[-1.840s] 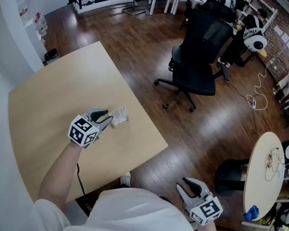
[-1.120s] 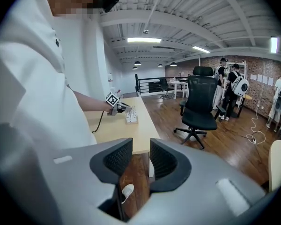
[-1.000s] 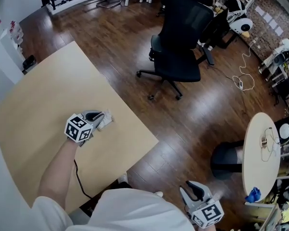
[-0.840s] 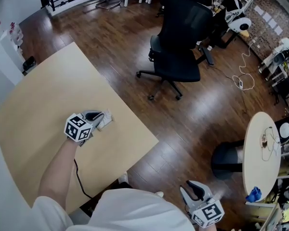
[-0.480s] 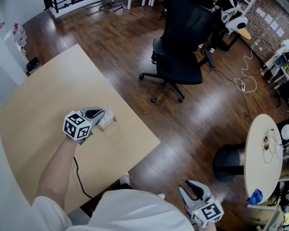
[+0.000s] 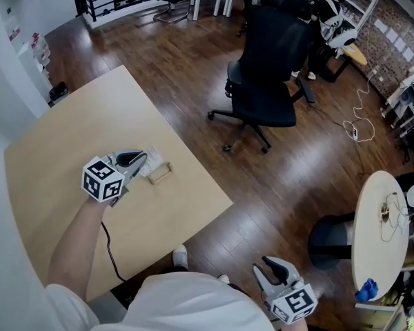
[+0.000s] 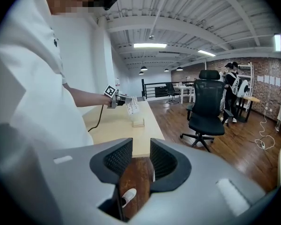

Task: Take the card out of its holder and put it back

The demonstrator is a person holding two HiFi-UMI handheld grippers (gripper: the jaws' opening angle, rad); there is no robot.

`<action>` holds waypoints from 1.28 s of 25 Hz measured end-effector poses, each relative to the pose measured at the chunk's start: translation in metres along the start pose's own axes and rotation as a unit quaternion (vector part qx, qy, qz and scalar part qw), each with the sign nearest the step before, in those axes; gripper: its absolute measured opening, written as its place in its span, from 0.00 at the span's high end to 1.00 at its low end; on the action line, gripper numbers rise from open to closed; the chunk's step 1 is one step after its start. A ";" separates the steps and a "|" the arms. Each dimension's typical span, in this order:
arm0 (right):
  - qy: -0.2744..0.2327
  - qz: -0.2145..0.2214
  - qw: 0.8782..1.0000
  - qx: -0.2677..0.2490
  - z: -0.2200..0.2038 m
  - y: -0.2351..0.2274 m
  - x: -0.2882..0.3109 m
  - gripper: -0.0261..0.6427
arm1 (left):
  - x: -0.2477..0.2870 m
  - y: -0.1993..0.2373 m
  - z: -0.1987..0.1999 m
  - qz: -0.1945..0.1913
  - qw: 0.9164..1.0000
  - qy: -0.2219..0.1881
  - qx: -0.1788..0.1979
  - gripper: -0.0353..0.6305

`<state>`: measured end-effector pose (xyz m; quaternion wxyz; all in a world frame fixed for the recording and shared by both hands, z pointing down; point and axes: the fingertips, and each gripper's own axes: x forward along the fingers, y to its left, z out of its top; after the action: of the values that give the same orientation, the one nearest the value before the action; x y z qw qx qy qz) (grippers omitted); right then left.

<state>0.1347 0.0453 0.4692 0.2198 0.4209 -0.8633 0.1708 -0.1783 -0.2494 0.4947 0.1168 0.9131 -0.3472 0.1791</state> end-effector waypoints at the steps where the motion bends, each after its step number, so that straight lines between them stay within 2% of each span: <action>1: -0.001 0.006 1.000 -0.003 -0.002 -0.001 -0.001 0.78 | -0.006 -0.004 0.002 0.007 1.000 -0.004 0.000 0.92; 6: 0.004 0.052 0.998 -0.024 -0.012 -0.008 -0.007 0.78 | -0.040 -0.030 0.007 0.052 0.998 -0.024 -0.013 0.92; 11: 0.004 0.096 0.993 -0.064 -0.014 -0.018 -0.017 0.78 | -0.093 -0.070 -0.005 0.106 0.993 -0.040 -0.041 0.92; 23: 0.004 0.196 0.975 -0.104 -0.051 -0.017 -0.052 0.78 | -0.191 -0.199 -0.063 0.222 0.968 -0.052 -0.103 0.92; 28: 0.010 0.228 0.966 -0.119 -0.066 -0.013 -0.064 0.78 | -0.219 -0.249 -0.084 0.254 0.958 -0.056 -0.121 0.92; 32: 0.011 0.246 0.960 -0.131 -0.075 -0.003 -0.071 0.78 | -0.238 -0.276 -0.099 0.269 0.954 -0.052 -0.125 0.92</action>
<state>0.1937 0.1258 0.4956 0.2334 0.1608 -0.9527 0.1095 -0.1813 0.1271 0.4633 0.1593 0.7720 -0.6052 0.1112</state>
